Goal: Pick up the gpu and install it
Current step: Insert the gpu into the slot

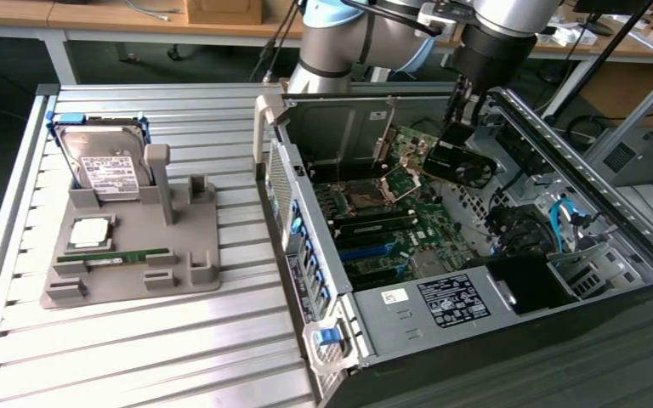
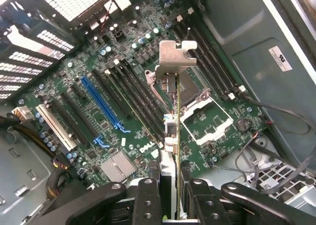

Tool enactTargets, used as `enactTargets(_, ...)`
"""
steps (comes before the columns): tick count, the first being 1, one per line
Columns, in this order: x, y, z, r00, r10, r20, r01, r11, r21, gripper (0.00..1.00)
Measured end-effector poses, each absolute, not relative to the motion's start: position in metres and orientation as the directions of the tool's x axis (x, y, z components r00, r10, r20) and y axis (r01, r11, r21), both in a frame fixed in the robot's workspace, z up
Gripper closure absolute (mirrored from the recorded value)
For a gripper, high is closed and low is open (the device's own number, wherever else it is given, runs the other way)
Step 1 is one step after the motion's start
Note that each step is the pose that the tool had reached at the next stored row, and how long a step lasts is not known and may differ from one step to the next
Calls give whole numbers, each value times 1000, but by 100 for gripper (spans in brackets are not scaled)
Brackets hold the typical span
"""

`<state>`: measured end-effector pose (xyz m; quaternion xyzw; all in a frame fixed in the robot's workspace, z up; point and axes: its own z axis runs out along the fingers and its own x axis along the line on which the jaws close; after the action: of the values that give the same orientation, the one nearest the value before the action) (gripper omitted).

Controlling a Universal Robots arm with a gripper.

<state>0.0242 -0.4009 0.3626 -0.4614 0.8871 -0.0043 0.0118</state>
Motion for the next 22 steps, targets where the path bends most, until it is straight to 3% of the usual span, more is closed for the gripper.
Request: enactTargets(22, 24, -401, 363, -469, -883, -17, -883, 469, -19, 73)
